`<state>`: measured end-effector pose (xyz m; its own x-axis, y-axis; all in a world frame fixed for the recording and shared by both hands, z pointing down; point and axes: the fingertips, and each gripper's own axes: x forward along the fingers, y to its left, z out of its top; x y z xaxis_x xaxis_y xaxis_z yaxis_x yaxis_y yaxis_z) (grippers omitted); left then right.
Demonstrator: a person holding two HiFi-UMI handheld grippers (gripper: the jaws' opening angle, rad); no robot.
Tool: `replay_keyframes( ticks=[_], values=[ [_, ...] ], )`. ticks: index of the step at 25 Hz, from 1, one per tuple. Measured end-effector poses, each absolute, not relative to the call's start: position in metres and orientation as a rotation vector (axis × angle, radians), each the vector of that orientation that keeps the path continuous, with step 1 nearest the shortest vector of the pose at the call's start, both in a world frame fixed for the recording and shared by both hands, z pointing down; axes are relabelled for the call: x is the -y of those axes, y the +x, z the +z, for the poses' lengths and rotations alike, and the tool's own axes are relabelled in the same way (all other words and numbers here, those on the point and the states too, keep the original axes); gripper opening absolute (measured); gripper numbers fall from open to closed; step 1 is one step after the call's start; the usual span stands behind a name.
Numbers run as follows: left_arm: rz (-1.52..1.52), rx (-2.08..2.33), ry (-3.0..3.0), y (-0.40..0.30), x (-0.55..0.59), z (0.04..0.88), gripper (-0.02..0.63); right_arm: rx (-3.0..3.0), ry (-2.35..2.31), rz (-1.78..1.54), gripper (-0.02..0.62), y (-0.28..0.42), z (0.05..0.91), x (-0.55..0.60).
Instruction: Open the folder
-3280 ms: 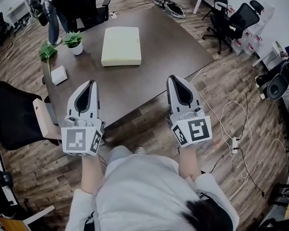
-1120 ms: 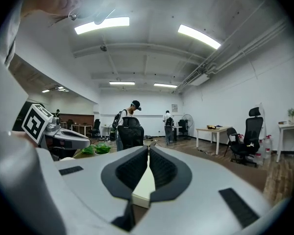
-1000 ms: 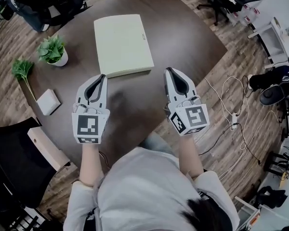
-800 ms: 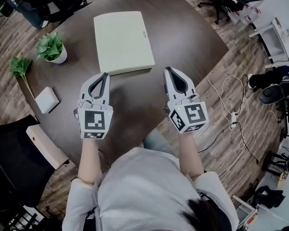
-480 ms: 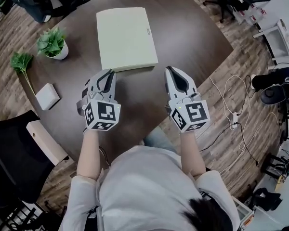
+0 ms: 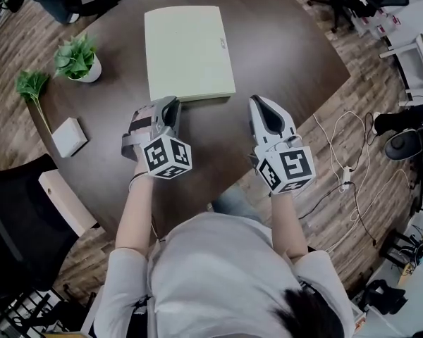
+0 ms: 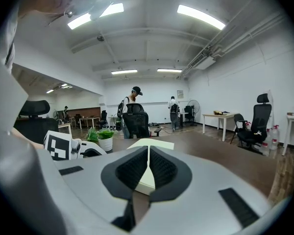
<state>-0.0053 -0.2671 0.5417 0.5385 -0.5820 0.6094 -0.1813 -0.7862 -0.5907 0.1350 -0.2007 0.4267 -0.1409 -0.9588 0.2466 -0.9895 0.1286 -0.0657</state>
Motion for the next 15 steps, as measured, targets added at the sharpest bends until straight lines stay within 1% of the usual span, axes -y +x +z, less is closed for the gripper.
replay_keyframes(
  ticks=[8,15],
  values=[
    [-1.266,-0.546,-2.148,0.006,0.273,0.566,0.015,2.23,1.947,0.353,0.015,0.148,0.438,0.202],
    [-1.298,-0.531,-2.091,0.01,0.276,0.572,0.038,2.231,1.946,0.373,0.015,0.153,0.442,0.204]
  ],
)
